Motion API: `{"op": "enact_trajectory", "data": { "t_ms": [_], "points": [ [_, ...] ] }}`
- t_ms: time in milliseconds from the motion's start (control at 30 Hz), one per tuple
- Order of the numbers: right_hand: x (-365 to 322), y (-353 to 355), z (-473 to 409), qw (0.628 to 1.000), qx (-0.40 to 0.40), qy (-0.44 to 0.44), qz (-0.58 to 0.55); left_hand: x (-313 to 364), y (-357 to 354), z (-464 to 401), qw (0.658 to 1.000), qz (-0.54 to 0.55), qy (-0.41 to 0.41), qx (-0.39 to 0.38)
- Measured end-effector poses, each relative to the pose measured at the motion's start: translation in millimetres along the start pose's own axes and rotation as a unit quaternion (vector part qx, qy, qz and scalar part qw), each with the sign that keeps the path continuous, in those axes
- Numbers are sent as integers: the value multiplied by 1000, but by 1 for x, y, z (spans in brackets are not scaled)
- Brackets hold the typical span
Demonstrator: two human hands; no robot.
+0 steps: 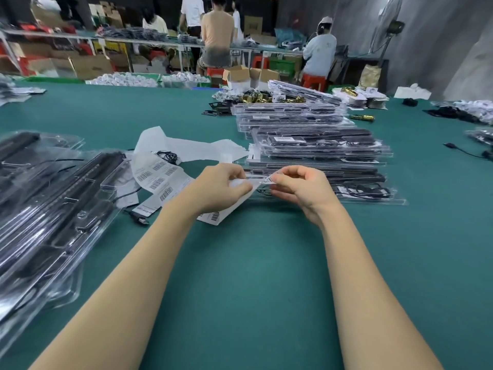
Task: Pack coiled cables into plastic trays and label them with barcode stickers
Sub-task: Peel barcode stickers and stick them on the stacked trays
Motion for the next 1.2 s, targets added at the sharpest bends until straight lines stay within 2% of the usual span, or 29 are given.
{"op": "enact_trajectory", "data": {
  "t_ms": [133,267,333,400,467,633,667,767,833,900,1033,1200],
  "points": [
    [-14,23,-1,998,22,-10,-55,-16,2,2,999,-54,-2,-10],
    [-21,34,-1,998,31,-12,50,-30,4,8,993,-48,4,-108],
    [-18,31,-3,997,53,5,62,-27,5,5,987,-110,5,-118],
    [-15,24,-7,996,61,17,60,-21,4,2,979,-177,12,-99],
    [-13,20,-11,996,65,16,64,-18,-1,-1,977,-198,37,-72],
    [-14,21,-15,992,88,13,93,-13,-5,-7,968,-220,97,64],
    [-15,20,-15,990,89,18,105,-12,-8,-7,969,-214,81,96],
    [-18,18,-17,982,86,38,165,-9,-16,-2,980,-99,4,173],
    [-19,17,-19,977,81,47,193,-5,-17,0,975,-69,-48,208],
    [-18,19,-20,976,80,44,196,-1,-19,0,970,-67,-81,217],
    [-16,21,-21,978,77,33,191,2,-27,-2,975,-60,-114,181],
    [-13,20,-23,974,79,16,212,6,-27,-2,973,-75,-130,173]
  ]
}}
Point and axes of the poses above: each hand's wrist, its own z-axis away from the middle knuckle, its own y-axis out of the back of the hand, x = y × z, the point moved 7 cm from there along -z, towards the middle knuckle, and after that the axes turned 14 degrees about -z, right-handed, at the moved point
